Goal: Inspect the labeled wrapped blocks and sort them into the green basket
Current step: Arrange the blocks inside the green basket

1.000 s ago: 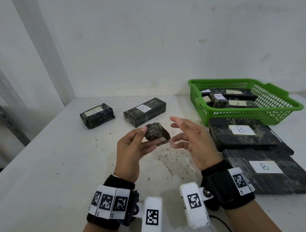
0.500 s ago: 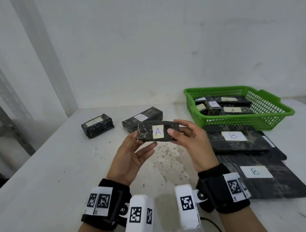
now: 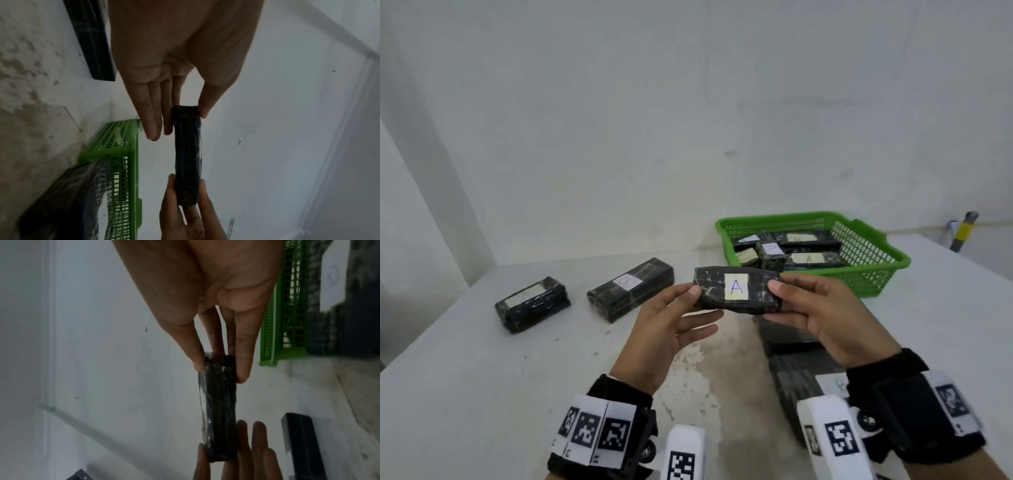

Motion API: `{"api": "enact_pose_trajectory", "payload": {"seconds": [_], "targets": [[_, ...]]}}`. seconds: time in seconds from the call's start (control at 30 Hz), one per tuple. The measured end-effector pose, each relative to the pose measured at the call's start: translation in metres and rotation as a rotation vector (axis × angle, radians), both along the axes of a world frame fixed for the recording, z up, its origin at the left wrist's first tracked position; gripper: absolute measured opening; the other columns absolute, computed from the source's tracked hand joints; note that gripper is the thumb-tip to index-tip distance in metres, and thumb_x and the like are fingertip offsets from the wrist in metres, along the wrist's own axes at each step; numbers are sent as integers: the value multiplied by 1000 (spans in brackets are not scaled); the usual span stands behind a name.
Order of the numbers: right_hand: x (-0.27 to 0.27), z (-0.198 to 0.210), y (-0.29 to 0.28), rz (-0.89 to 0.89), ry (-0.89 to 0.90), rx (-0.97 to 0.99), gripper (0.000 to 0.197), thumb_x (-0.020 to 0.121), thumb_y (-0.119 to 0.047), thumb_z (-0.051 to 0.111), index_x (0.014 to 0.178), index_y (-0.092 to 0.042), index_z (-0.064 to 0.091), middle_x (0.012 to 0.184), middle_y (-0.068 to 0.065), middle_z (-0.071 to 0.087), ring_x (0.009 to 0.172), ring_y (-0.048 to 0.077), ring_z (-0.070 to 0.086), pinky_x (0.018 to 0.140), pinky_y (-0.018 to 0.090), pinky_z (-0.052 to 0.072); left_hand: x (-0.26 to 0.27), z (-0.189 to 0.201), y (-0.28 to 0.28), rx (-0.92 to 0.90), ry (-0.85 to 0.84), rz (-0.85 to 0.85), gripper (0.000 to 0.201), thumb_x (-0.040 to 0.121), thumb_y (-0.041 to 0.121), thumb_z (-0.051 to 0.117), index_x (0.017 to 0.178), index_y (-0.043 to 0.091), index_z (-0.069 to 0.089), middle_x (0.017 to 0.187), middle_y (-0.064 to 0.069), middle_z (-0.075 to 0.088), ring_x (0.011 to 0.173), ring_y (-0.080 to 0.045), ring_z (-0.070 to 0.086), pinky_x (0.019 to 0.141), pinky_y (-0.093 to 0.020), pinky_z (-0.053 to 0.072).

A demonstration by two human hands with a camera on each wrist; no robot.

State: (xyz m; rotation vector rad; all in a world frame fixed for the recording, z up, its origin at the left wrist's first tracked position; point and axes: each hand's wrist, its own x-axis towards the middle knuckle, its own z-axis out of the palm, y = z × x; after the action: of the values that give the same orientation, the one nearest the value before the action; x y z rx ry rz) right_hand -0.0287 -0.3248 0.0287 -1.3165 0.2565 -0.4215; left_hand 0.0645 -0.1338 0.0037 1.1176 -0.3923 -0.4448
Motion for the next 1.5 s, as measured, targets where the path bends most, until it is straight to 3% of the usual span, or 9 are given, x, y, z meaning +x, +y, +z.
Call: {"api": "enact_pose_trajectory", "payload": {"seconds": [0.23, 0.47, 0.53, 0.67, 0.8, 0.93, 1.1, 1.33, 1.5], "targets": [[24, 46, -78, -15, 204, -59, 21, 89, -2, 64, 103, 13, 65, 99, 22, 72, 76, 25, 74, 61, 27, 61, 35, 1, -63, 112, -46, 42, 28, 91, 37, 65, 116, 23, 65, 126, 4, 62, 124, -19, 53, 100, -42, 44], [96, 64, -135, -115, 452, -162, 28, 87, 4, 66, 113, 8, 56, 109, 25, 62, 87, 32, 65, 69, 40, 62, 75, -5, -123, 301, 6, 62, 50, 101, 25, 51, 148, 25, 34, 153, -10, 33, 132, -32, 39, 101, -50, 42], [115, 58, -143, -126, 532, -191, 19, 87, 6, 66, 104, 7, 57, 103, 23, 64, 80, 31, 65, 82, 44, 57, 85, -10, -135, 296, 44, 21, 52, 101, 21, 52, 149, 26, 33, 149, -12, 39, 128, -34, 45, 90, -44, 49], [139, 39, -145, -44, 688, -125, 8, 92, 6, 59, 87, 2, 55, 86, 18, 63, 76, 28, 63, 74, 41, 58, 101, -23, -142, 237, 95, -21, 48, 98, 1, 51, 136, 30, 44, 118, -12, 63, 100, -32, 65, 66, -38, 56], [152, 17, -149, -11, 769, -141, 10, 94, 6, 56, 84, 3, 55, 84, 17, 61, 78, 28, 61, 102, 49, 44, 112, -30, -140, 242, 104, -76, 42, 97, -3, 52, 129, 24, 52, 103, -11, 71, 82, -29, 68, 66, -39, 59], [158, 3, -152, 14, 873, -200, 11, 93, 0, 60, 82, -1, 58, 77, 11, 65, 74, 25, 61, 90, 43, 52, 115, -33, -139, 223, 129, -90, 41, 95, -3, 55, 128, 21, 55, 107, -15, 71, 80, -29, 69, 63, -38, 61], [162, -10, -158, -42, 947, -281, 14, 91, -5, 67, 79, -6, 59, 71, 6, 64, 67, 14, 58, 46, 19, 53, 118, -37, -139, 196, 153, -101, 43, 94, -3, 57, 130, 21, 55, 113, -17, 69, 83, -29, 70, 59, -35, 61], [169, -18, -160, -36, 956, -245, 12, 91, 5, 62, 80, 4, 59, 79, 14, 65, 75, 20, 62, 69, 30, 58, 122, -39, -139, 162, 158, -127, 45, 93, -4, 58, 131, 20, 55, 114, -18, 68, 84, -30, 69, 58, -35, 61], [167, -18, -160, -30, 997, -271, 16, 91, 7, 60, 75, 6, 59, 70, 14, 66, 74, 21, 61, 109, 36, 43, 123, -40, -139, 155, 162, -134, 45, 93, -4, 58, 131, 19, 55, 115, -19, 68, 89, -34, 68, 58, -35, 61]]}}
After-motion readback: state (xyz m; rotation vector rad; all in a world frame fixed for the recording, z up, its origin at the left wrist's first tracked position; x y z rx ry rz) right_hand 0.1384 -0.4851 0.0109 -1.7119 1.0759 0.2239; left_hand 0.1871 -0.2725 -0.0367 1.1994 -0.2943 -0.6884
